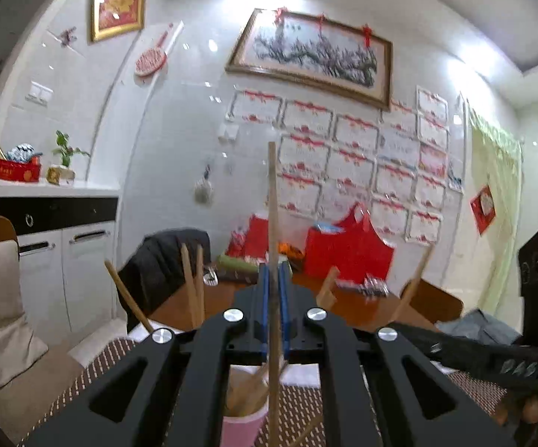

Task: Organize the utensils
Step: 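Lift both held chopsticks upright and carry them over the pink cup, then lower the chopsticks into the pink cup and open both grippers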

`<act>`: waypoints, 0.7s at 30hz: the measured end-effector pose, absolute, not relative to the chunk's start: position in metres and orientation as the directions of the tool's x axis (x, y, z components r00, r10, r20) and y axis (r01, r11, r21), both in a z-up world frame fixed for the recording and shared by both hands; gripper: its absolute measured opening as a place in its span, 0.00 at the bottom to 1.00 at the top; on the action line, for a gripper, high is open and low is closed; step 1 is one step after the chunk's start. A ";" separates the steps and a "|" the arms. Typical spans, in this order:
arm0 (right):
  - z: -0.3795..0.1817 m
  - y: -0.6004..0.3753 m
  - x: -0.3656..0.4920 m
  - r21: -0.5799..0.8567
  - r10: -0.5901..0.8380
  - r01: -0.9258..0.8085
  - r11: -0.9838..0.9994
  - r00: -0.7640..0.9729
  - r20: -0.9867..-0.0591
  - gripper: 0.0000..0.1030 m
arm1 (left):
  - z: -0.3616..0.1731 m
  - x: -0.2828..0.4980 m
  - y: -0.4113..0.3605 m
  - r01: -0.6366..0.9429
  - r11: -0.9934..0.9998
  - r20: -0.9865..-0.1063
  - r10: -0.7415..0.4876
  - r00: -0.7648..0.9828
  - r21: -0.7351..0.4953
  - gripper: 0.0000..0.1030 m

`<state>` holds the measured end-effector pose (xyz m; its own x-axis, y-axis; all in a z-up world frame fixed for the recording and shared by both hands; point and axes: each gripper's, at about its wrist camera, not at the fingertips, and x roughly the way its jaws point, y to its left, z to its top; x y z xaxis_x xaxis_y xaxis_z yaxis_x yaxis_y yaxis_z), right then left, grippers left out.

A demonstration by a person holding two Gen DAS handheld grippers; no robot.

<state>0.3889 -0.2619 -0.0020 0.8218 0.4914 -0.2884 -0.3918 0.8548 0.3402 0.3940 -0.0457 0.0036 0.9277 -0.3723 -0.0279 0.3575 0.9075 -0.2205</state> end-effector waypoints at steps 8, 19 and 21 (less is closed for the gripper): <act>0.025 -0.267 0.398 0.342 0.460 -0.384 0.858 0.870 -0.177 0.06 | 0.006 0.416 -0.047 0.330 0.917 0.076 -0.321 0.944 -0.224 0.05; 0.018 -0.251 0.426 0.317 0.445 -0.370 0.873 0.871 -0.210 0.06 | 0.000 0.438 -0.051 0.298 0.932 0.145 -0.271 0.951 -0.208 0.05; 0.015 -0.251 0.429 0.317 0.444 -0.367 0.875 0.868 -0.220 0.06 | -0.003 0.443 -0.054 0.293 0.935 0.140 -0.269 0.953 -0.200 0.05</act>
<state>0.4290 -0.2506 0.0146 0.8685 0.4440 -0.2204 -0.3668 0.8747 0.3170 0.4428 -0.0542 -0.0033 0.9528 -0.2690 0.1404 0.2934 0.9348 -0.2003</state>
